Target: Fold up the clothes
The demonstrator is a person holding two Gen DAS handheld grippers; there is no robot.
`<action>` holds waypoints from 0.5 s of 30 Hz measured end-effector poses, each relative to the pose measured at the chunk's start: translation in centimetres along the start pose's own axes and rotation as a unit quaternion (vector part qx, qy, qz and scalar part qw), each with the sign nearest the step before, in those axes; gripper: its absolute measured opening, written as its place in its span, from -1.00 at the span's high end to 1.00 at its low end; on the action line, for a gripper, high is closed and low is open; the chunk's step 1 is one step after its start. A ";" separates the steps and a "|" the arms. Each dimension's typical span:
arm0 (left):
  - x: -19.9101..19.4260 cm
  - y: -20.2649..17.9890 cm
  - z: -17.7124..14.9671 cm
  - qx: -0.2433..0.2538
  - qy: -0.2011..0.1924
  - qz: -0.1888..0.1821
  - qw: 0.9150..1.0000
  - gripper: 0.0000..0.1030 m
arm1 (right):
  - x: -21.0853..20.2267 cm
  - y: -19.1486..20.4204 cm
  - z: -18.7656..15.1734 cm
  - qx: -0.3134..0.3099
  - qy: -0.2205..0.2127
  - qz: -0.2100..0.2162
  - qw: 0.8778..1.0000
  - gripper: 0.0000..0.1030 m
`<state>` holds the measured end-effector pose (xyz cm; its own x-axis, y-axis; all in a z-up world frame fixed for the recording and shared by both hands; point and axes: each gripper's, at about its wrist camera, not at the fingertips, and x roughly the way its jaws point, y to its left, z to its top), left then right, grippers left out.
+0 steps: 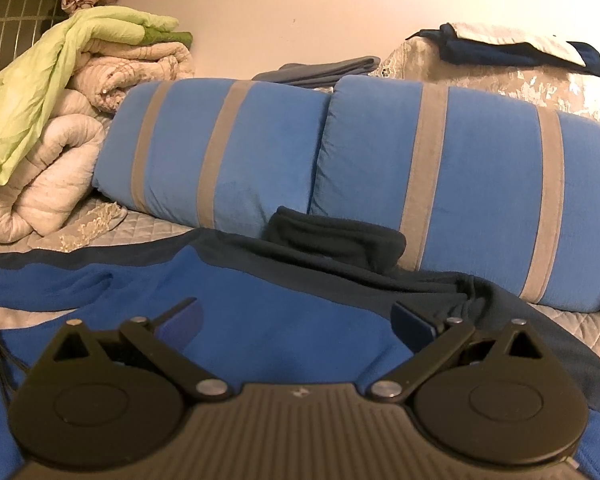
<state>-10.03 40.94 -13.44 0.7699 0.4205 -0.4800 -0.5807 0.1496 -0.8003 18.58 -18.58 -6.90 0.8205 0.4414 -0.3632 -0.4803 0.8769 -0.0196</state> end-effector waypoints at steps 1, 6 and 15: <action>0.0 -0.9 0.5 0.019 -0.001 0.003 1.000 0.81 | 0.1 0.0 0.0 0.000 0.002 0.000 1.000 -1.00; -1.2 -8.2 2.7 0.152 -0.026 -0.010 0.988 0.83 | 0.1 -0.1 -0.1 0.001 0.004 -0.001 1.000 -1.00; -3.5 -24.5 3.2 0.355 -0.082 -0.079 0.928 0.83 | 0.5 -0.7 -0.2 0.012 0.014 -0.003 1.000 -1.00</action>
<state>0.64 38.65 8.98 0.8429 0.4658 -0.2694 -0.5378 0.7474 -0.3900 19.21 -19.00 -7.24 0.8146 0.4303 -0.3890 -0.4671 0.8842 0.0000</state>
